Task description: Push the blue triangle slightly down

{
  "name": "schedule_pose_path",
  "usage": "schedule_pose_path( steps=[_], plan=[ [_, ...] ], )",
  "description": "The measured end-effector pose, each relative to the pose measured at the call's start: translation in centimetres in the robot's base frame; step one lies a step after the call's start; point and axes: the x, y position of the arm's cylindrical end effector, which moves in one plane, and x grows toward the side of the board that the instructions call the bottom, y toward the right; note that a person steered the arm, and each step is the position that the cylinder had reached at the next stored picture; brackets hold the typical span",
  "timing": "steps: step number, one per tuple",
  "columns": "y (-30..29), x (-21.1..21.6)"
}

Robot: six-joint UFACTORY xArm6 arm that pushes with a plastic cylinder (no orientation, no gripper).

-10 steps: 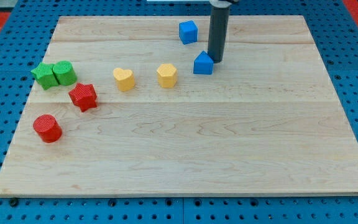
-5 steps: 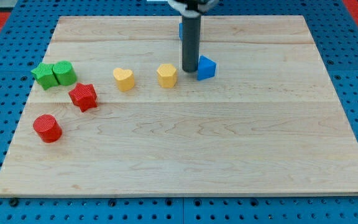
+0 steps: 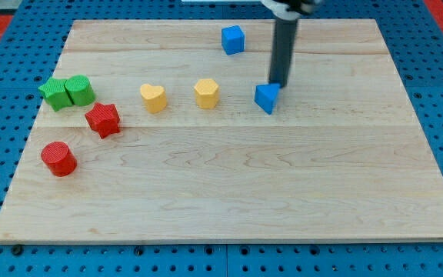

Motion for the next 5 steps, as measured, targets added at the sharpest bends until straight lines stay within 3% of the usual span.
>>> schedule_pose_path(
  steps=[4, 5],
  plan=[
    [-3.1, 6.1],
    [3.3, -0.6]
  ],
)
